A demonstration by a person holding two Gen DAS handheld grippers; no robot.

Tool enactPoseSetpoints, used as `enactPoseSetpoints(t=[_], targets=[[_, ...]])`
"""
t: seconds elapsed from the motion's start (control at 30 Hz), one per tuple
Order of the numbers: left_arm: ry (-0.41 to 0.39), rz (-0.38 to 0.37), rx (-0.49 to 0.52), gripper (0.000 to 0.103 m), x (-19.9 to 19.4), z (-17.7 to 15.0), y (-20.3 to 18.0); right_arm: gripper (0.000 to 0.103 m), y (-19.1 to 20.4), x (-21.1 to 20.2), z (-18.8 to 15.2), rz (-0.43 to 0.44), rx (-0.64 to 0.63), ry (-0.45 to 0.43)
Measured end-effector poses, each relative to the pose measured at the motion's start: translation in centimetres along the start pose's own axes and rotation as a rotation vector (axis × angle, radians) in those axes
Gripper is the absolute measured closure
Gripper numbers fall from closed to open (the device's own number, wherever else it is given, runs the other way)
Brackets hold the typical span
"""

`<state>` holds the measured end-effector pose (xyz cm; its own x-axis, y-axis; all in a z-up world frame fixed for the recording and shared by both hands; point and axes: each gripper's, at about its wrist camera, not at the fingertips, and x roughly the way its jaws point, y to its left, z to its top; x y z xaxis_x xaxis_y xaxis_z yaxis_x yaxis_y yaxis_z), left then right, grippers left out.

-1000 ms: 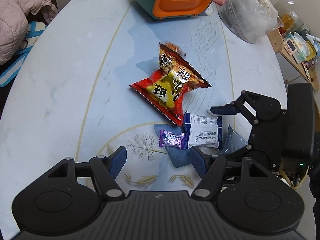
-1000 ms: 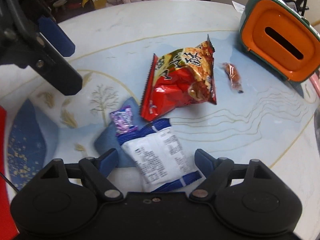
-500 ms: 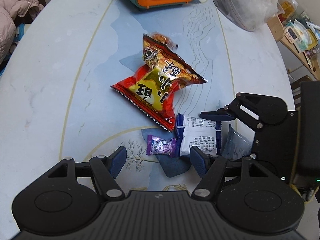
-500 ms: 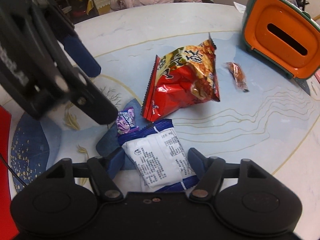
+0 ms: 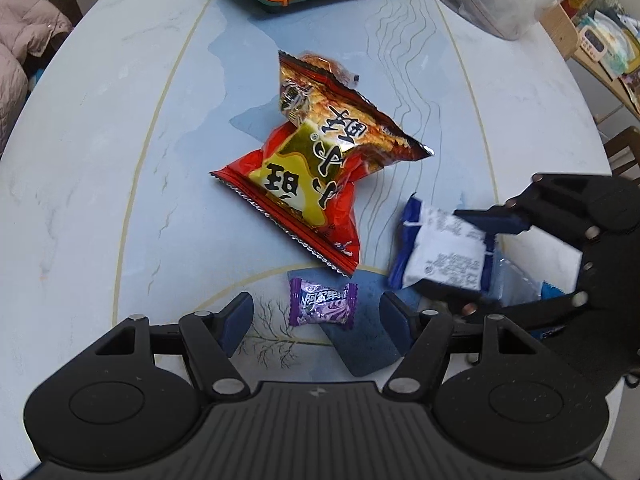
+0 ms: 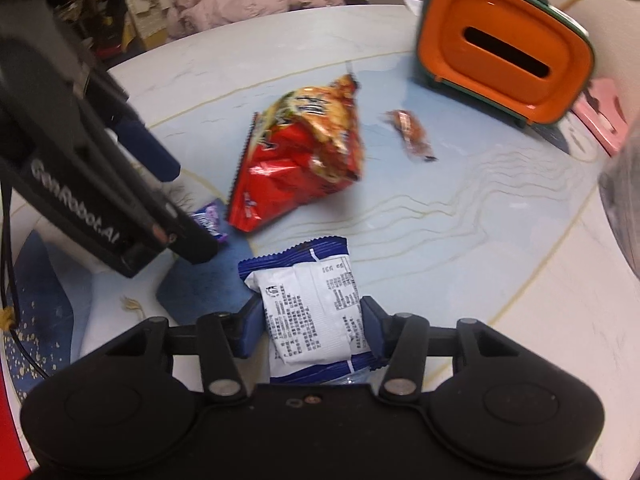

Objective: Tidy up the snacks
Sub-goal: 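Grasp purple candy with left tool while right tool grasps white-blue biscuit packet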

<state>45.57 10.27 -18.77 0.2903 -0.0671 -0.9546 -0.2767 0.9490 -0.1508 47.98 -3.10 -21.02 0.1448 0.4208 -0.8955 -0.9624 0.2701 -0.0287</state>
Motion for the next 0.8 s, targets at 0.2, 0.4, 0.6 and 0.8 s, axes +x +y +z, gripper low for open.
enactPoseSetpoints(t=[0.2, 0.4, 0.6, 0.8], targets=[[-0.016, 0.028, 0.014, 0.036, 0.9, -0.2, -0.7, 0.053, -0.1, -0.5, -0.4, -0.01, 0.017, -0.011], [-0.057, 0.048, 0.038, 0.064, 0.7, -0.4, -1.2, 0.053, -0.4, -0.4, -0.3, -0.014, 0.03, -0.021], [-0.077, 0.067, 0.055, 0.078, 0.4, -0.9, -1.5, 0.053, -0.4, -0.7, -0.2, -0.024, 0.042, -0.03], [-0.102, 0.059, 0.027, 0.08, -1.0, -1.1, -1.2, 0.054, -0.2, -2.1, 0.1, -0.035, 0.071, -0.052]])
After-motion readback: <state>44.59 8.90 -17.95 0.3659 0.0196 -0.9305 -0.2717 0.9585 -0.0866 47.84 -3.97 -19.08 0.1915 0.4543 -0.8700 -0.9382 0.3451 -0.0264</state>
